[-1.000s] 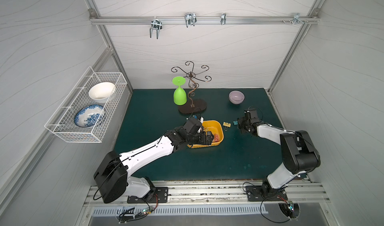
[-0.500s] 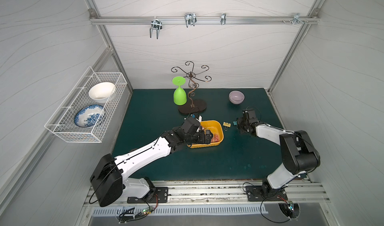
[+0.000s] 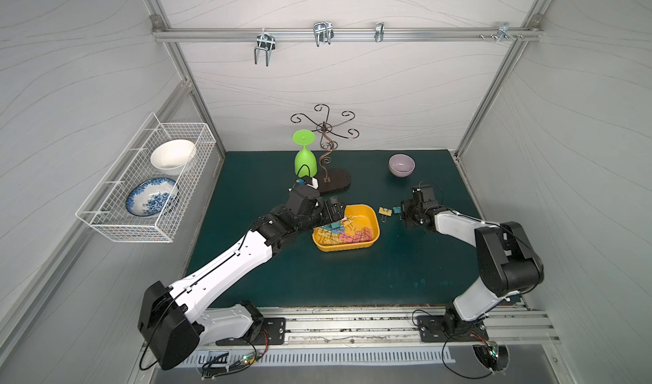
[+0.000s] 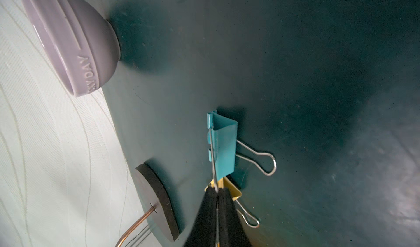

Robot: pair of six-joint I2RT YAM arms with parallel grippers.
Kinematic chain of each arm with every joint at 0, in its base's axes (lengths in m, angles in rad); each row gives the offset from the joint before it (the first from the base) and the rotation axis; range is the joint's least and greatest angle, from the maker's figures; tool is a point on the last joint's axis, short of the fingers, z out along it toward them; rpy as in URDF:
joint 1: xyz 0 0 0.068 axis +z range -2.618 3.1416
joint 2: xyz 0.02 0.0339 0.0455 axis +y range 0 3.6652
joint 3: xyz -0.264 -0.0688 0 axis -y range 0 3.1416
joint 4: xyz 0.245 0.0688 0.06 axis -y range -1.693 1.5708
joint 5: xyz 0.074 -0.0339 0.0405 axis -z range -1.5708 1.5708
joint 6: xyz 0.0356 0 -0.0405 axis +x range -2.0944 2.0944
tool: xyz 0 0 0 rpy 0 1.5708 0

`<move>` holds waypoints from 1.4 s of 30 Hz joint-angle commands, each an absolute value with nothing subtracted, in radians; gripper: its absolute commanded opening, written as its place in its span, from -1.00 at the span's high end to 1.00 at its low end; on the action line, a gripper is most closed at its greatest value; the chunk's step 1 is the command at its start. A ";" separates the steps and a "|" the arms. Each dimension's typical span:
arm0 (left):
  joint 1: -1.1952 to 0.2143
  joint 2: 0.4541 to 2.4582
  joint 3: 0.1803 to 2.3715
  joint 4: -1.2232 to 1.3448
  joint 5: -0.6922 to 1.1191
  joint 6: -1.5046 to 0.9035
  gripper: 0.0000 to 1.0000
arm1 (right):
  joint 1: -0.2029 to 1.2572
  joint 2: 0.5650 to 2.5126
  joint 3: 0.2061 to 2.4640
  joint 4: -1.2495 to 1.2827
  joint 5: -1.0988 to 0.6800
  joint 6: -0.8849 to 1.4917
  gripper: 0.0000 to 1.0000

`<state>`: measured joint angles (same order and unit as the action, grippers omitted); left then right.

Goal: Take out the binder clips from the storage box
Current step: Place the binder clip at the center of the board, then pick up the binder clip from the storage box.

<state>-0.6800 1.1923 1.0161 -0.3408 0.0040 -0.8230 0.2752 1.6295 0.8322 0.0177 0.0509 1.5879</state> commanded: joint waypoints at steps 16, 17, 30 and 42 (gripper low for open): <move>-0.567 1.320 1.570 -0.658 -0.099 -1.241 -0.97 | 0.260 1.396 0.837 -0.250 0.081 1.172 -0.33; -0.559 1.326 1.581 -0.658 -0.096 -1.248 -0.97 | 0.260 1.389 0.835 -0.257 0.081 1.159 -0.35; -0.466 1.359 1.637 -0.650 -0.018 -1.244 -0.97 | 0.311 1.248 0.856 -0.359 0.164 1.072 -0.37; -0.459 1.322 1.556 -0.573 0.007 -1.231 -0.97 | 0.371 1.241 0.921 -0.436 0.151 0.992 -0.36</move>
